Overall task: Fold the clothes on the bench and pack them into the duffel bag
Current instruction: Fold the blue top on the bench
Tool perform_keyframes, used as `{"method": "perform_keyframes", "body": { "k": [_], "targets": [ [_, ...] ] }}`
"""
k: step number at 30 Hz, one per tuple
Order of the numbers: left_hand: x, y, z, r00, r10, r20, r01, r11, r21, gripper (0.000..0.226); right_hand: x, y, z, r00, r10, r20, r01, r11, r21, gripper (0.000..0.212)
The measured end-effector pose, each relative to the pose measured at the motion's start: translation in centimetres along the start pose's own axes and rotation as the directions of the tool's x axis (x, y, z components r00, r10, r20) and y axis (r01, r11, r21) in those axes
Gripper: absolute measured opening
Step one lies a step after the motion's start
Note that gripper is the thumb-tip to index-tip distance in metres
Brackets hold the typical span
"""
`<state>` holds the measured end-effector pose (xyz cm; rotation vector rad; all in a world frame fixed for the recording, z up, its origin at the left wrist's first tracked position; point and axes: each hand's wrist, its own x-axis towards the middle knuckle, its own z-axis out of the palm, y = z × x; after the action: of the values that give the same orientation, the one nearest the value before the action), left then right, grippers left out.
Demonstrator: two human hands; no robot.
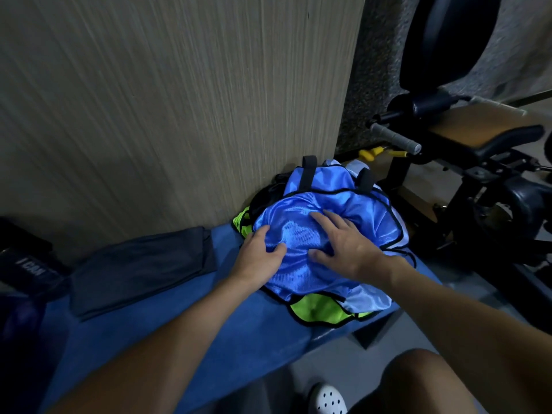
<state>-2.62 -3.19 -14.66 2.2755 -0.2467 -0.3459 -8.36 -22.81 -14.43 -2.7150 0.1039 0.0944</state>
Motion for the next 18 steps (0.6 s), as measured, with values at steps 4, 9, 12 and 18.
{"method": "perform_keyframes", "body": {
  "k": [4,9,12,18],
  "targets": [
    [-0.7,1.4,-0.8,0.987,0.057,-0.152,-0.05,0.997,0.052,0.049,-0.9,0.1,-1.3,0.985,0.045,-0.165,-0.063,0.993,-0.104,0.041],
    [-2.6,3.4,-2.4,0.922,0.213,-0.323,-0.215,0.976,0.031,0.035,-2.0,-0.5,-2.3,0.913,0.008,-0.409,-0.109,0.969,-0.223,0.019],
    [-3.8,4.1,-3.7,0.887,0.268,-0.375,-0.279,0.96,0.026,0.034,-3.5,-1.8,-3.7,0.85,-0.071,-0.522,-0.031,0.983,-0.183,0.022],
    [-7.8,4.4,-7.9,0.794,0.408,-0.45,-0.454,0.891,0.008,0.022,-7.2,-5.7,-6.9,0.832,-0.112,-0.543,0.128,0.992,-0.01,0.021]
  ]
}}
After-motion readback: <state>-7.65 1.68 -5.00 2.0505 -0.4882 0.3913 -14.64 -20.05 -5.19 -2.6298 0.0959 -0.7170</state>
